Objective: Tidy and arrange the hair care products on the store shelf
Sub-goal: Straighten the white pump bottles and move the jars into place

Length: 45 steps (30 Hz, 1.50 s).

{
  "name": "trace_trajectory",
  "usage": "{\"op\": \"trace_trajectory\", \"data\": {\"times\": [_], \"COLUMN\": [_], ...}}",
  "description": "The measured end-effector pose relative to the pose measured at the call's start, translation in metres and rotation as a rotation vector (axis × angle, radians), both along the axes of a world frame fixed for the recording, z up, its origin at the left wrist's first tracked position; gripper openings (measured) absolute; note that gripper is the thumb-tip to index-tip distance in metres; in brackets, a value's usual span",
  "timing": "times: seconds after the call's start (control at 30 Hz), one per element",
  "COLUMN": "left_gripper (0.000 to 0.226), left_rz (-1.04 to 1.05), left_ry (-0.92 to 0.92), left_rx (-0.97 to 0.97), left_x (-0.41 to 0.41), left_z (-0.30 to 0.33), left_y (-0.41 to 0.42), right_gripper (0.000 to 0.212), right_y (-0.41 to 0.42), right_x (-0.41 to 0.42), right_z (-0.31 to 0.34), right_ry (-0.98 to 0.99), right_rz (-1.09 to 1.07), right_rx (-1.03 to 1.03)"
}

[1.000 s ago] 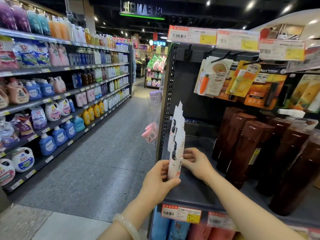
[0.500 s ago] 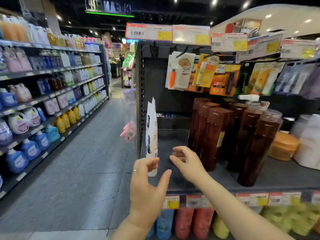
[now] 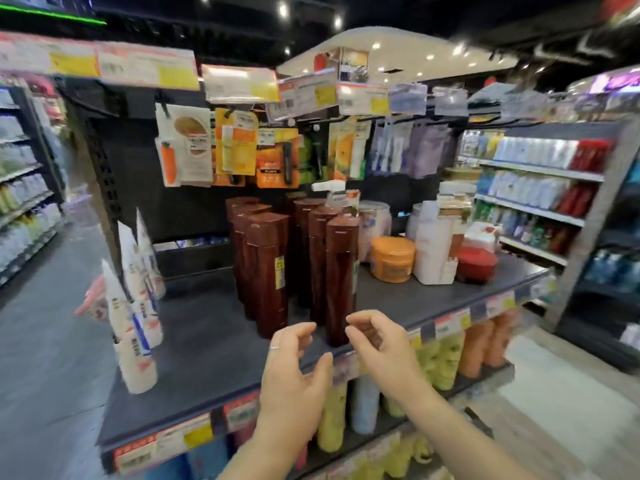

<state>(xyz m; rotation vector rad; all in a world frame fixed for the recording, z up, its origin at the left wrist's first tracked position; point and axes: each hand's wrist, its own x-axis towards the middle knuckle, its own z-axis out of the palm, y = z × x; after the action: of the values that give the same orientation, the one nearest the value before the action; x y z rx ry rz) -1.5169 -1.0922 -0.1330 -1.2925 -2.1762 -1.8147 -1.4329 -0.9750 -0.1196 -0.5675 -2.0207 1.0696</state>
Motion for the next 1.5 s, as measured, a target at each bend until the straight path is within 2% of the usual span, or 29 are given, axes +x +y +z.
{"op": "trace_trajectory", "data": {"times": [0.13,0.3,0.47,0.63,0.73,0.83,0.9,0.97,1.03,1.1,1.2,1.27,1.33,1.43,1.5], "left_gripper": [0.047,0.043,0.050,0.048,0.047,0.049,0.054,0.059,0.064,0.067,0.068,0.068,0.068,0.069,0.073], "left_rz": [-0.072,-0.071,0.008,0.121,0.200,0.229,0.237,0.232,0.209,0.188,0.174,0.161,0.149,0.140,0.131], "left_ry": [-0.008,0.002,-0.066,-0.110,-0.134,-0.135,-0.120,-0.105,-0.099,-0.095,-0.099,-0.101,-0.119,-0.162,-0.184], "left_rx": [-0.056,-0.101,-0.161,-0.170,-0.175,-0.200,-0.216,-0.229,-0.250,-0.264,-0.281,-0.295,-0.301,-0.319,-0.331], "left_x": [0.021,0.040,0.057,0.063,0.066,0.069,0.070,0.070,0.071,0.072,0.072,0.071,0.071,0.075,0.076], "left_z": [0.001,-0.001,0.001,-0.004,-0.008,-0.007,-0.001,0.005,0.011,0.015,0.017,0.018,0.018,0.017,0.017], "left_y": [0.036,0.084,0.138,0.170,0.182,0.195,0.206,0.220,0.233,0.244,0.257,0.263,0.269,0.278,0.281], "right_gripper": [0.021,0.012,0.015,0.020,0.016,0.030,0.035,0.047,0.068,0.086,0.088,0.091,0.088,0.057,0.045], "right_y": [0.041,0.095,0.152,0.195,0.203,0.219,0.238,0.263,0.290,0.312,0.338,0.349,0.353,0.348,0.341], "right_x": [0.023,0.036,0.033,0.021,0.020,0.030,0.040,0.046,0.048,0.047,0.041,0.035,0.030,0.032,0.035], "right_z": [0.000,-0.001,0.006,0.016,0.023,0.030,0.032,0.032,0.034,0.041,0.052,0.054,0.054,0.056,0.058], "right_ry": [0.001,-0.010,-0.067,-0.113,-0.069,0.118,0.255,0.303,0.232,0.124,-0.029,-0.090,-0.103,-0.118,-0.101], "right_rz": [-0.068,-0.068,0.026,0.159,0.213,0.147,0.007,-0.122,-0.181,-0.125,0.138,0.224,0.218,0.185,0.186], "right_rx": [-0.029,-0.043,-0.030,-0.015,0.006,0.003,-0.031,-0.088,-0.114,-0.118,-0.133,-0.176,-0.180,-0.143,-0.127]}}
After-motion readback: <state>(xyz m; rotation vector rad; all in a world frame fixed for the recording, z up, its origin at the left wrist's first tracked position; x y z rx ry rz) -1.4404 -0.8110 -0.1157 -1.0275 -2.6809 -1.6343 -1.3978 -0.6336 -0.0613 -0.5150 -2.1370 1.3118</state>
